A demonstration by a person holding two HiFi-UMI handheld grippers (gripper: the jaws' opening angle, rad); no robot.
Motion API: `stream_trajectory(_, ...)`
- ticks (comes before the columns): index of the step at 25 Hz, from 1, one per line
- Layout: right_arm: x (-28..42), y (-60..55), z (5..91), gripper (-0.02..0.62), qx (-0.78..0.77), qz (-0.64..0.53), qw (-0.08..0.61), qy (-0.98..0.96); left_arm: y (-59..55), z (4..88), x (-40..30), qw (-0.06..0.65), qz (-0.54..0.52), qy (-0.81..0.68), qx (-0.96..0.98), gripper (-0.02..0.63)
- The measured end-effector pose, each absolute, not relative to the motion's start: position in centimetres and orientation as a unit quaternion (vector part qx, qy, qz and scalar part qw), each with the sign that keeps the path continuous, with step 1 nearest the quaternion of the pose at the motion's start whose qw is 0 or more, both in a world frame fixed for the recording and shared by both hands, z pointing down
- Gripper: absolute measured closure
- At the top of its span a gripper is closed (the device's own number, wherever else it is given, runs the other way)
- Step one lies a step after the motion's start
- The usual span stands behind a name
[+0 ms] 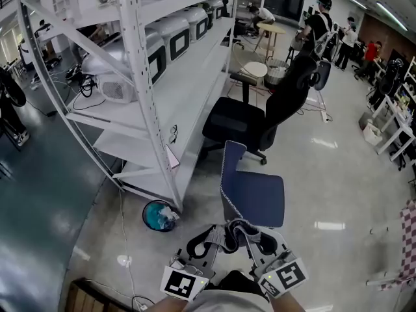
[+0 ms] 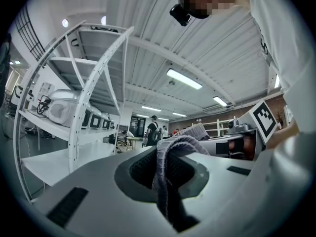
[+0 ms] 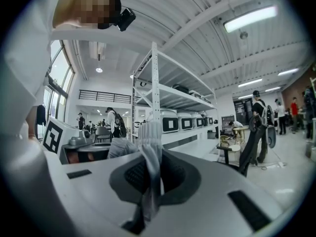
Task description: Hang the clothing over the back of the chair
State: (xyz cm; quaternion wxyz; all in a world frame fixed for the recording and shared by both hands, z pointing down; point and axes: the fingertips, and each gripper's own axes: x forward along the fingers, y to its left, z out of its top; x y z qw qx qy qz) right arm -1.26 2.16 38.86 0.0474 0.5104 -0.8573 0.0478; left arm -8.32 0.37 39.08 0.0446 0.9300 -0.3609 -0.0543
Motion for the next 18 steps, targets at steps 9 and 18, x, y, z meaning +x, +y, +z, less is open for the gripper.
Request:
stream_trajectory(9, -1.4, 0.6, 39.5, 0.577, 0.488, 0.059, 0.041, -0.87, -0.9, 39.7, -8.3, 0.059, -0.047, -0.38, 0.922, 0.574)
stream_trajectory(18, 1.1, -3.1, 39.7, 0.577, 0.463, 0.068, 0.036, -0.883, -4.5, 39.6, -7.1, 0.054, -0.038, -0.418, 0.906, 0.574)
